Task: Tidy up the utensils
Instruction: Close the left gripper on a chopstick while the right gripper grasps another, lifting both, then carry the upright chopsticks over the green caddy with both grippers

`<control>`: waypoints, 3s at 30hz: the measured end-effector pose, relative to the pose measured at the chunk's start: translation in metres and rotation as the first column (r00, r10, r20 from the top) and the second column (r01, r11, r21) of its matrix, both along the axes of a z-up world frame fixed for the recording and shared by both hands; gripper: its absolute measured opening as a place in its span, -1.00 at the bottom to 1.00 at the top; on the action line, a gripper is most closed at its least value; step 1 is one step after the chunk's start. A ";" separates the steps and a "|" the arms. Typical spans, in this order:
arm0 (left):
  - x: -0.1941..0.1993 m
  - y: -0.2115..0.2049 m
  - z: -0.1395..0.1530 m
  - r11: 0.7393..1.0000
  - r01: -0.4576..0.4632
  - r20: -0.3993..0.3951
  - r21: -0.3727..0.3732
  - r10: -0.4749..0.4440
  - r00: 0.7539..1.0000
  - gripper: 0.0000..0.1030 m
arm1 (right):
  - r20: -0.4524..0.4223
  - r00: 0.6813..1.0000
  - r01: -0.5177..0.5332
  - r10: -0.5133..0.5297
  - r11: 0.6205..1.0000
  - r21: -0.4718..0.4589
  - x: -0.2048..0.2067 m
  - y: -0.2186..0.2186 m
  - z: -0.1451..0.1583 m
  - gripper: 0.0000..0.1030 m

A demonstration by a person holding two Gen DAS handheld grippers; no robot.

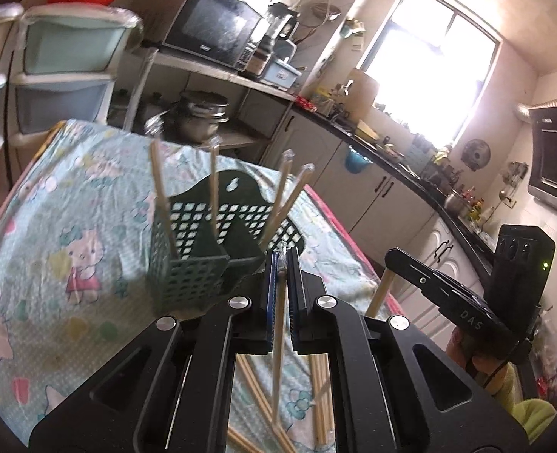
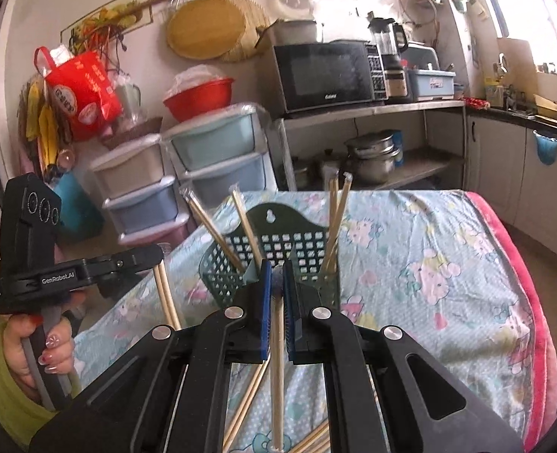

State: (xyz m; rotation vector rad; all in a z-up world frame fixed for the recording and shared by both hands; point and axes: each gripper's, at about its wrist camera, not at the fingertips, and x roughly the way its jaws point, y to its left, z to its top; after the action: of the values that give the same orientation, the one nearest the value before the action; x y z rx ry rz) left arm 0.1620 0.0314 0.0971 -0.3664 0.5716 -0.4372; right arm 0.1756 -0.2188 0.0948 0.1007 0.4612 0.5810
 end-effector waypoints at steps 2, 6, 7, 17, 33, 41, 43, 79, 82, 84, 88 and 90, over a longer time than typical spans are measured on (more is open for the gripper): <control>0.001 -0.005 0.005 1.000 0.008 0.012 0.005 -0.008 1.000 -0.94 | 0.010 1.000 0.012 -0.012 1.000 0.006 -0.001 -0.003 0.003 -0.88; 0.003 -0.013 0.016 1.000 0.025 0.035 0.010 -0.025 0.999 -0.94 | 0.037 0.999 0.033 -0.033 0.999 0.014 -0.004 -0.008 0.010 -0.88; 0.003 -0.015 0.018 1.000 0.028 0.041 0.013 -0.029 0.999 -0.94 | 0.041 0.998 0.036 -0.037 0.999 0.015 -0.005 -0.009 0.011 -0.88; 0.016 -0.031 0.038 0.998 0.056 0.085 0.039 -0.060 0.995 -0.94 | 0.081 0.994 0.076 -0.078 0.997 0.034 -0.005 -0.018 0.026 -0.88; 0.034 -0.019 0.084 0.998 0.002 0.189 0.059 -0.013 0.982 -0.94 | 0.169 0.980 0.092 -0.104 0.993 0.078 0.008 -0.016 0.064 -0.88; 0.042 0.000 0.108 0.997 -0.058 0.240 0.044 0.046 0.970 -0.94 | 0.225 0.969 0.084 -0.103 0.992 0.094 0.019 -0.004 0.088 -0.88; 0.044 0.005 0.113 0.996 -0.073 0.251 0.043 0.060 0.966 -0.94 | 0.232 0.968 0.081 -0.102 0.992 0.098 0.023 0.001 0.093 -0.88; 0.071 0.026 0.074 0.964 -0.240 0.291 0.114 0.199 0.936 -0.94 | 0.308 0.950 0.014 -0.050 0.993 0.119 0.092 0.073 0.094 -0.88; 0.071 0.024 0.064 0.963 -0.243 0.288 0.118 0.201 0.936 -0.94 | 0.315 0.948 0.021 -0.051 0.995 0.097 0.095 0.080 0.089 -0.88; 0.071 0.022 0.057 0.962 -0.245 0.286 0.120 0.202 0.936 -0.94 | 0.313 0.948 0.025 -0.051 0.996 0.086 0.099 0.084 0.084 -0.88; 0.072 0.018 0.044 0.960 -0.248 0.276 0.127 0.206 0.939 -0.94 | 0.309 0.949 0.035 -0.057 0.996 0.076 0.106 0.088 0.074 -0.88; 0.072 0.018 0.040 0.961 -0.246 0.271 0.127 0.205 0.940 -0.94 | 0.306 0.950 0.039 -0.059 0.997 0.069 0.109 0.090 0.068 -0.88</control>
State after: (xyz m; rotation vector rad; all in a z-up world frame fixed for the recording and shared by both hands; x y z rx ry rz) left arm 0.2341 0.0492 0.1372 -0.2138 0.3048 -0.2092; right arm 0.2849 -0.1284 0.1629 0.0789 0.1366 0.5510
